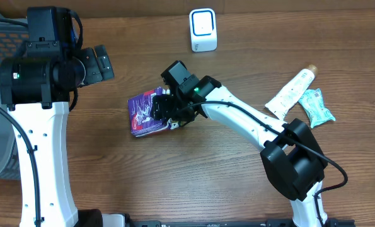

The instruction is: Scan the item barcode

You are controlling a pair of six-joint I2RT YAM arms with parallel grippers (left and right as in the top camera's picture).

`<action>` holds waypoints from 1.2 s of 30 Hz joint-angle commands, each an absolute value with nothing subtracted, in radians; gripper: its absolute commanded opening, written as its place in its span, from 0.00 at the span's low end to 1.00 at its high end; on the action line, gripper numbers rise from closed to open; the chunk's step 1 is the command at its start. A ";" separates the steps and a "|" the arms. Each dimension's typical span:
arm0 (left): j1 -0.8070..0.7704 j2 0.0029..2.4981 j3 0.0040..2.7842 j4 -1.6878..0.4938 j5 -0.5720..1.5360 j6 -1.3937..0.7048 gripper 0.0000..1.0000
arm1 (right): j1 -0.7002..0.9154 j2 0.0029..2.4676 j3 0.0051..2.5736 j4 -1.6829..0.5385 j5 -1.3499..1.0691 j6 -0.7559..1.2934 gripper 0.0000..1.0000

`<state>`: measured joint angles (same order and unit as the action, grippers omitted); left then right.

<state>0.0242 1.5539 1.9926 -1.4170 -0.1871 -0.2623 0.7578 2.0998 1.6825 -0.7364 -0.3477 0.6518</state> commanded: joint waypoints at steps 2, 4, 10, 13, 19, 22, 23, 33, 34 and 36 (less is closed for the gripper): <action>0.026 1.537 2.013 -1.414 -0.183 -0.277 0.99 | 0.783 2.142 1.676 -0.723 -0.331 0.659 0.78; 0.026 1.537 2.013 -1.414 -0.183 -0.277 0.99 | 0.791 2.167 1.676 -0.731 -0.335 0.659 0.77; 0.026 1.537 2.013 -1.414 -0.183 -0.277 1.00 | 0.784 2.175 1.679 -0.741 -0.335 0.659 0.47; 0.026 1.537 2.013 -1.414 -0.183 -0.277 1.00 | 0.768 2.175 1.685 -0.758 -0.335 0.659 0.16; 0.026 1.537 2.013 -1.414 -0.183 -0.277 1.00 | 0.720 2.125 1.687 -0.850 -0.335 0.579 0.04; 0.026 1.537 2.013 -1.414 -0.183 -0.277 0.99 | 0.704 2.077 1.692 -0.941 -0.335 0.392 0.04; 0.026 1.537 2.013 -1.414 -0.183 -0.277 0.99 | 0.700 2.059 1.694 -0.979 -0.335 0.316 0.04; 0.026 1.537 2.013 -1.414 -0.183 -0.277 0.99 | 0.691 1.944 1.699 -1.358 -0.275 -0.394 0.05; 0.026 1.537 2.013 -1.414 -0.183 -0.277 0.99 | 0.691 1.946 1.692 -1.351 -0.236 -0.409 0.06; 0.026 1.537 2.013 -1.414 -0.183 -0.277 1.00 | 0.690 1.946 1.678 -1.322 -0.142 -0.428 0.06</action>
<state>0.0242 1.5539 1.9926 -1.4170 -0.1871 -0.2623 0.6899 1.9625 1.6825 -1.3445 -0.2592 -0.2703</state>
